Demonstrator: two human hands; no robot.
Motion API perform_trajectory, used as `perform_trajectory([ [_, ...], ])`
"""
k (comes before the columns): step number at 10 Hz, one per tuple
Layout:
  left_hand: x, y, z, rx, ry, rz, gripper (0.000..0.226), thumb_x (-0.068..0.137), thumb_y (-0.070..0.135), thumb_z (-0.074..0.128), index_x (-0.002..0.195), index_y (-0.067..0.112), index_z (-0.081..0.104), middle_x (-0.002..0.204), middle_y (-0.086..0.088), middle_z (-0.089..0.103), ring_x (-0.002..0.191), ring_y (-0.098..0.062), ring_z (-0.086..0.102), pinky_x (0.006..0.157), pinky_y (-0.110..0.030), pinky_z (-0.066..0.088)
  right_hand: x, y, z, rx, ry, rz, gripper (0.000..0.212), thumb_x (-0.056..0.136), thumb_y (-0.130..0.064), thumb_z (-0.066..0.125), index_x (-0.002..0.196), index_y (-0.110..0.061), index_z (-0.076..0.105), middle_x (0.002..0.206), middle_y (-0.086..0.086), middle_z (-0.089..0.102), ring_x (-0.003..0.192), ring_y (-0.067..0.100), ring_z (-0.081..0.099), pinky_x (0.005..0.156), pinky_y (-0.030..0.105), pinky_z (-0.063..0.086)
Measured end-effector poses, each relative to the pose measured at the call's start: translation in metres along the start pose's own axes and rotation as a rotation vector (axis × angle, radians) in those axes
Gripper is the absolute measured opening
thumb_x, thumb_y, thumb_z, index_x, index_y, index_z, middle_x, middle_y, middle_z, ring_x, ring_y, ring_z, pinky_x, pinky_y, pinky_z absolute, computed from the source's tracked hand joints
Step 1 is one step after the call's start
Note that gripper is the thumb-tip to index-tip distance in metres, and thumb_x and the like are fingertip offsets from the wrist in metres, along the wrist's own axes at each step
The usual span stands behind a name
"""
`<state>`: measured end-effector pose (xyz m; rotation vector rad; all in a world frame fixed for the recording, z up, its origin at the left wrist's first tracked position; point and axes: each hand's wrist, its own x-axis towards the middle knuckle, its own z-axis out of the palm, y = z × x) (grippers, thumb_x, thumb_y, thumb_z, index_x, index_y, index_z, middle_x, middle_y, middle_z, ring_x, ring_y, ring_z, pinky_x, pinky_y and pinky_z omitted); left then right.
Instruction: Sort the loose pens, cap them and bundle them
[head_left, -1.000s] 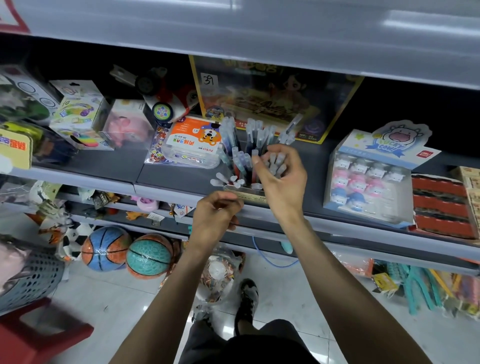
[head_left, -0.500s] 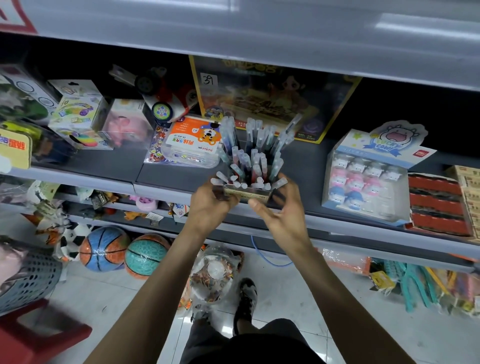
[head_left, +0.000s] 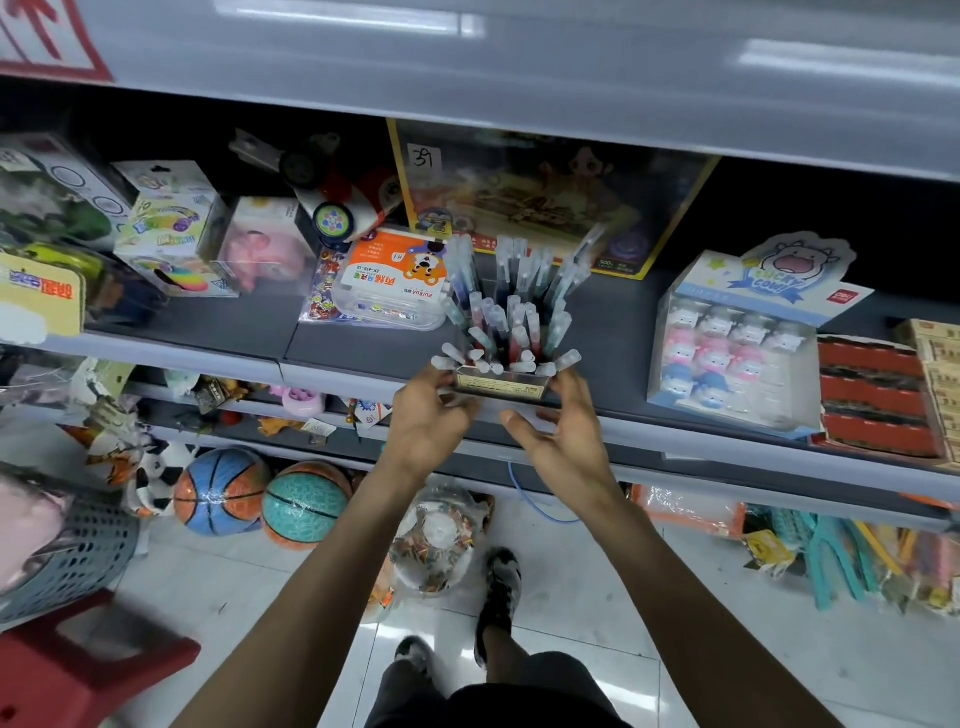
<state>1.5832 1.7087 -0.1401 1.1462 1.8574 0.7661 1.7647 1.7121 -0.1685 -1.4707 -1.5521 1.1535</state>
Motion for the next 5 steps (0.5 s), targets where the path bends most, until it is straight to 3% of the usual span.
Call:
perform_trajectory([
  [1, 0.001, 0.0, -0.003, 0.039, -0.027, 0.023, 0.029, 0.091, 0.011, 0.073, 0.119, 0.014, 0.067, 0.102, 0.012, 0.07, 0.102, -0.014, 0.068, 0.09, -0.025, 0.051, -0.005, -0.008, 0.001, -0.02, -0.03, 0.021, 0.071, 0.088, -0.036, 0.079, 0.148, -0.028, 0.041, 0.138, -0.008, 0.048, 0.128, 0.005, 0.054, 0.109, 0.038, 0.05],
  [2, 0.002, -0.003, -0.004, 0.09, -0.046, 0.058, 0.036, 0.089, 0.006, 0.07, 0.124, 0.015, 0.064, 0.09, 0.03, 0.057, 0.087, -0.001, 0.059, 0.074, -0.007, 0.043, -0.009, -0.016, 0.001, -0.066, -0.036, 0.051, 0.076, 0.089, -0.032, 0.08, 0.152, -0.025, 0.039, 0.143, -0.007, 0.045, 0.131, 0.008, 0.051, 0.11, 0.035, 0.049],
  [3, -0.001, -0.003, -0.009, 0.122, -0.106, 0.082, 0.038, 0.09, 0.008, 0.069, 0.127, 0.014, 0.06, 0.097, 0.019, 0.06, 0.094, -0.01, 0.058, 0.081, -0.019, 0.042, -0.013, -0.026, -0.002, -0.173, -0.044, 0.045, 0.075, 0.091, -0.033, 0.077, 0.153, -0.023, 0.037, 0.145, -0.003, 0.045, 0.135, 0.013, 0.048, 0.113, 0.032, 0.043],
  [4, -0.008, -0.005, -0.014, 0.208, -0.138, 0.14, 0.034, 0.091, 0.015, 0.067, 0.123, 0.016, 0.057, 0.109, 0.003, 0.067, 0.098, -0.022, 0.062, 0.077, -0.024, 0.041, -0.018, -0.035, -0.007, -0.296, -0.078, 0.098, 0.075, 0.094, -0.041, 0.069, 0.156, -0.022, 0.032, 0.148, 0.002, 0.047, 0.138, 0.022, 0.047, 0.114, 0.041, 0.043],
  [5, -0.022, -0.011, -0.023, 0.31, -0.151, 0.188, 0.041, 0.093, 0.018, 0.065, 0.134, 0.016, 0.06, 0.116, -0.009, 0.071, 0.109, -0.031, 0.066, 0.073, -0.019, 0.037, -0.031, -0.043, -0.006, -0.471, -0.089, 0.119, 0.069, 0.1, -0.044, 0.06, 0.158, -0.018, 0.033, 0.149, 0.009, 0.05, 0.139, 0.028, 0.047, 0.114, 0.041, 0.042],
])
